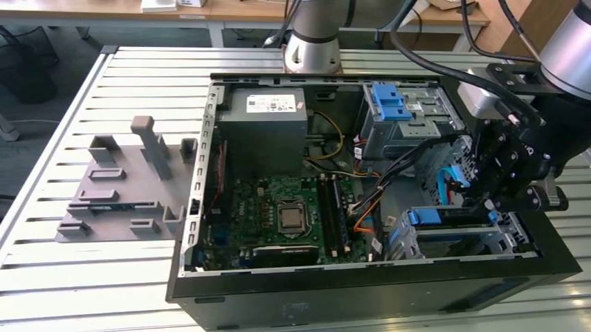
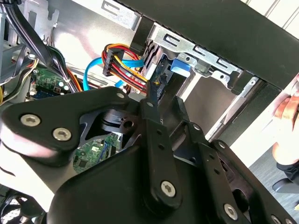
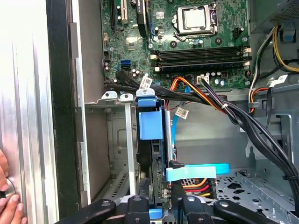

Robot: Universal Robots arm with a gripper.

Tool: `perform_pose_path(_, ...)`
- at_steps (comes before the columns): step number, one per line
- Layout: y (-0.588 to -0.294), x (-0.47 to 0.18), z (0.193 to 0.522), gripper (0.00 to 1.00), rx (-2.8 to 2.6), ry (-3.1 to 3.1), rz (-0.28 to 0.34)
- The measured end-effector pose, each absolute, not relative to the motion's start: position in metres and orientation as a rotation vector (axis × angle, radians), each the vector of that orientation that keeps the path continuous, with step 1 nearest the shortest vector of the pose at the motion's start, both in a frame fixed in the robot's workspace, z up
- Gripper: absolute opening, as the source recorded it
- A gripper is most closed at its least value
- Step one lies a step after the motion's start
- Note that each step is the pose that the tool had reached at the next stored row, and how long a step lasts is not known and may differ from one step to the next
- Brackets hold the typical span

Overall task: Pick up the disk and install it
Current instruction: 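Insert the first disk wire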

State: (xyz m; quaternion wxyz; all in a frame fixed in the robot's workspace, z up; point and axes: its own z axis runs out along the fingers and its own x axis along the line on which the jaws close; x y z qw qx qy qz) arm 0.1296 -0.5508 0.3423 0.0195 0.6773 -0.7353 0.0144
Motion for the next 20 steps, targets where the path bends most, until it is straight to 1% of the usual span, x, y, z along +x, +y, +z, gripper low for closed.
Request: perform_pose_path(20,-0.5508,0.1296,0.3433,0.33,2.102,-2.282,0.044)
